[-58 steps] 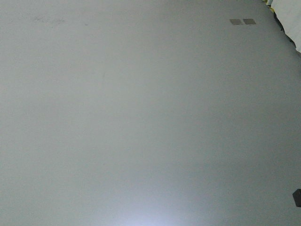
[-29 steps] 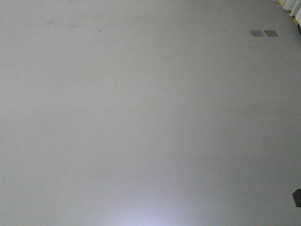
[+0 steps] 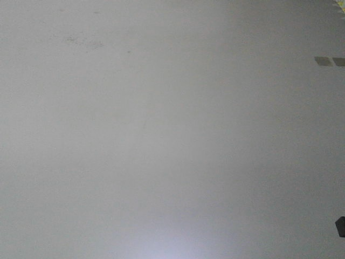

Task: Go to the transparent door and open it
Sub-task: 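Drive the base across the grey floor toward the glass sliding door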

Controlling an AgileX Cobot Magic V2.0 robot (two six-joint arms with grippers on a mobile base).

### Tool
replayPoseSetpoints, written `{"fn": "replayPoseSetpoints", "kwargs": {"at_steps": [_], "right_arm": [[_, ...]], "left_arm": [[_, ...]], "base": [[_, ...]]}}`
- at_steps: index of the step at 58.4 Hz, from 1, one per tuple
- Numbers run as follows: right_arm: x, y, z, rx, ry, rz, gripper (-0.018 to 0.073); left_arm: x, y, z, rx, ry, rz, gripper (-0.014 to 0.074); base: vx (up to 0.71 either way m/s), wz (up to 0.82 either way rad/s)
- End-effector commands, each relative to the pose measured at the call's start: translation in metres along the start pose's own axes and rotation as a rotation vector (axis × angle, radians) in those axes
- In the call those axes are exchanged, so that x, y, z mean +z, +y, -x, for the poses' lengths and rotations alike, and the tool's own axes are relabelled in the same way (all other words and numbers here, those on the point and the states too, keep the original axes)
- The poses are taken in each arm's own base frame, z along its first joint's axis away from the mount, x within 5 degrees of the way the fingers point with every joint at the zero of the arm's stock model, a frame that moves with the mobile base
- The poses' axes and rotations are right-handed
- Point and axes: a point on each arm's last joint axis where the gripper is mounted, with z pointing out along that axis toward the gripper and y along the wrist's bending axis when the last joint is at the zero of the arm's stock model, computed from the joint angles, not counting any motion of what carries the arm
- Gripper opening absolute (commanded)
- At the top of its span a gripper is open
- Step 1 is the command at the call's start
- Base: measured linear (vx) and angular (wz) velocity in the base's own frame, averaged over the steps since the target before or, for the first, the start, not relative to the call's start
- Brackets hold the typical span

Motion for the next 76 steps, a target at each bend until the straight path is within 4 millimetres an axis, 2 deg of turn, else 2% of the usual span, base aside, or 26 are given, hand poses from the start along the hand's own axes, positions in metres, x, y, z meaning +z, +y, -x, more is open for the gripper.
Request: {"fn": "replayPoseSetpoints", "kwargs": {"at_steps": [1, 34, 76], "right_arm": [[-0.0008, 0.0001, 0.0041, -0.001, -0.085, 0.000, -0.0008], [-0.0008, 0.0001, 0.0041, -0.001, -0.085, 0.000, -0.0008], [-0.0008, 0.0001, 0.0041, -0.001, -0.085, 0.000, -0.0008]], "left_arm": [[0.0005, -0.0002, -0.0024, -0.005, -0.057, -0.006, -0.0006], [0.0005, -0.0002, -0.0024, -0.005, -0.057, -0.006, -0.0006], [0.0005, -0.0002, -0.0024, -0.005, -0.057, -0.006, -0.0006]], "base": [[0.56, 0.13], [0.60, 0.23], [0.62, 0.51]]}}
